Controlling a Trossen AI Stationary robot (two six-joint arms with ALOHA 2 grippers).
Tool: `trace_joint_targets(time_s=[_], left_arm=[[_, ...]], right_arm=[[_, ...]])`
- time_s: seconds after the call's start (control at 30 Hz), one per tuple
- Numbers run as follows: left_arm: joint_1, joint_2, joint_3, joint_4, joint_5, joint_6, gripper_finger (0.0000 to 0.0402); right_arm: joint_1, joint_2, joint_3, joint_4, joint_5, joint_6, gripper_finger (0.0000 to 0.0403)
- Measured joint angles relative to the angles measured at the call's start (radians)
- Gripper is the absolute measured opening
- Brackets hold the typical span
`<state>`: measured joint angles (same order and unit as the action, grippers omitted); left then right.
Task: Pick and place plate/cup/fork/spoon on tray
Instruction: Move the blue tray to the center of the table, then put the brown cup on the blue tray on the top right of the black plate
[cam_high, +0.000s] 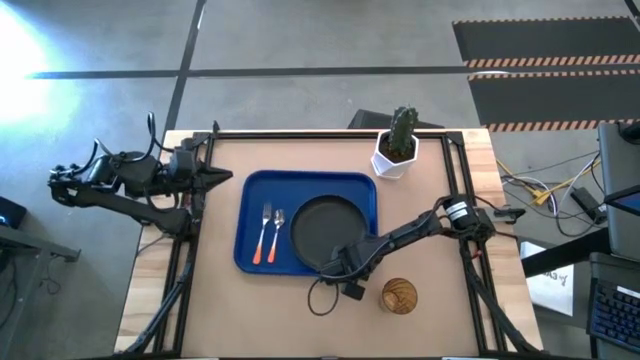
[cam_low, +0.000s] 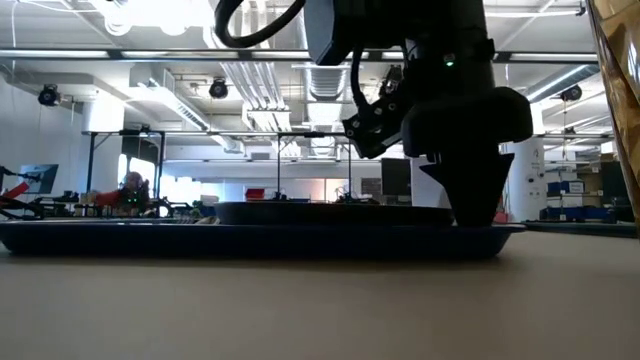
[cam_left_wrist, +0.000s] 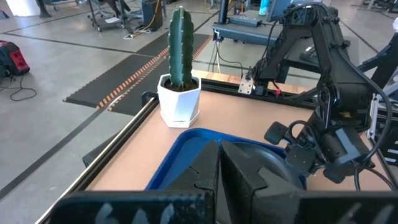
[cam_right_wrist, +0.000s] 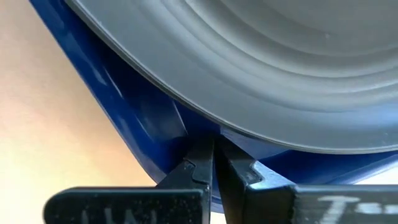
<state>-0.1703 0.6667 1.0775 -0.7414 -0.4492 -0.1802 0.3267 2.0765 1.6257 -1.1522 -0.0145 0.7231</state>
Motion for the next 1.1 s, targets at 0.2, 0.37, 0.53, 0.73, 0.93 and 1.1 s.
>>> trace_joint_targets(time_s=[0.2,0.37,0.53,0.73,0.93,1.1], left_arm=[[0.0,0.002,0.0,0.0,0.0,0.0,0.0],[0.0,0.0,0.0,0.0,0.0,0.002,0.0],[0.0,-0.001,0.0,0.0,0.0,0.002,0.0],[-0.001,-0.001,0.0,0.0,0.0,0.003,0.0],[-0.001,-0.002,0.0,0.0,0.0,0.002,0.0],[-0.001,-0.002,0.0,0.0,0.0,0.002,0.0]], right_arm=[[-0.002,-0.049,-0.001,0.0,0.036,0.01,0.0008],[-0.006,-0.143,0.037,0.016,0.094,0.018,0.0008],[-0.011,-0.249,0.097,0.046,0.17,0.016,0.0008],[-0.033,-0.336,0.138,0.034,0.162,0.005,0.0009],[-0.039,-0.375,0.195,-0.214,0.086,0.137,0.0013],[-0.025,-0.373,0.244,-0.422,0.033,0.272,0.0053]])
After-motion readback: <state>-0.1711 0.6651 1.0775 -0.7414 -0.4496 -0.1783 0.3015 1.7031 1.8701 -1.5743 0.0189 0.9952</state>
